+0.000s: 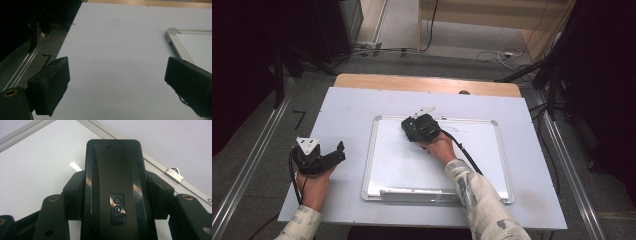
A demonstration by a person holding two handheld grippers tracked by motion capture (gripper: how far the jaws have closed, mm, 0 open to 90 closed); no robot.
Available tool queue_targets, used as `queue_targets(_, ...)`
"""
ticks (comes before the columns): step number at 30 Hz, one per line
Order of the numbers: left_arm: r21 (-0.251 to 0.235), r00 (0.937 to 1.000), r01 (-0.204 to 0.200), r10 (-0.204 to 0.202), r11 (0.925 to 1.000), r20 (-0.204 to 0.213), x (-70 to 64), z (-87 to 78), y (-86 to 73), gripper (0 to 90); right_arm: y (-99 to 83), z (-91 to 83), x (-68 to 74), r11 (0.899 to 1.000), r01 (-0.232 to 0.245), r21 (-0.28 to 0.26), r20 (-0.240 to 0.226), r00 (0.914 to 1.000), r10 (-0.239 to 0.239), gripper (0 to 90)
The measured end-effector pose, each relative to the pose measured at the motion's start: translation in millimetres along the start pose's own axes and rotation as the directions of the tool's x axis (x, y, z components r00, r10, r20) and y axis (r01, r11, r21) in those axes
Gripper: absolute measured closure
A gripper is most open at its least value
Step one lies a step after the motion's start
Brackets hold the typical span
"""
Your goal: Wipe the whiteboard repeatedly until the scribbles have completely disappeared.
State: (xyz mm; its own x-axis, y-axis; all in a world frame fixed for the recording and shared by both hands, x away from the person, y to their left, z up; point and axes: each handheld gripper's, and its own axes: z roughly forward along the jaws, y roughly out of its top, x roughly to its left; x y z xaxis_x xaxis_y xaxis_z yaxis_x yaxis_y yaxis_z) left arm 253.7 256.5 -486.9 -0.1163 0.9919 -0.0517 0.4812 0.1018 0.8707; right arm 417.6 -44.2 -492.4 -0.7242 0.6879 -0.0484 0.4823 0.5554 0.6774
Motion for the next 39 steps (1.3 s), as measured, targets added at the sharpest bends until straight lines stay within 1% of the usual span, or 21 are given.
queue_targets(12,0.0,1.0,0.0,0.0,1.0,-0.002,0.5,0.0,-0.2,6.3,1.8,1.1,7.3,1.0,0.026,0.002,-0.022,0.9994,-0.026,38.9)
queue_targets(19,0.0,1.0,0.005,-0.005,1.0,-0.006,3.2,-1.2,-1.3,6.3,0.4,-1.4,8.2,1.0,0.027,0.014,-0.025,0.9993,-0.027,38.9)
queue_targets(22,0.0,0.9999,0.009,-0.009,1.0,-0.01,4.6,-1.9,-1.6,6.3,-0.1,-2.2,8.5,1.0,0.012,0.018,-0.018,0.9998,-0.011,38.9)
queue_targets(25,0.0,0.9999,0.006,-0.006,1.0,-0.01,4.9,-2.8,-1.5,6.3,-0.3,-3.0,7.3,1.0,0.006,0.023,-0.011,0.9999,-0.006,38.9)
queue_targets(32,0.0,0.9999,0.006,-0.006,1.0,-0.01,4.7,-2.7,-1.6,6.3,-5.1,-6.8,-3.2,1.0,-0.015,0.022,0.011,0.9998,0.015,38.9)
queue_targets(33,0.001,0.9999,0.005,-0.005,1.0,-0.011,4.5,-2.7,-1.6,6.3,-5.7,-7.5,-4.1,0.999,-0.026,0.025,0.012,0.9996,0.026,39.0)
queue_targets(39,0.001,0.9999,0.006,-0.006,1.0,-0.011,4.9,-2.5,-1.6,6.3,-9.1,-10.2,-10.4,0.999,-0.036,0.023,0.022,0.9991,0.035,38.9)
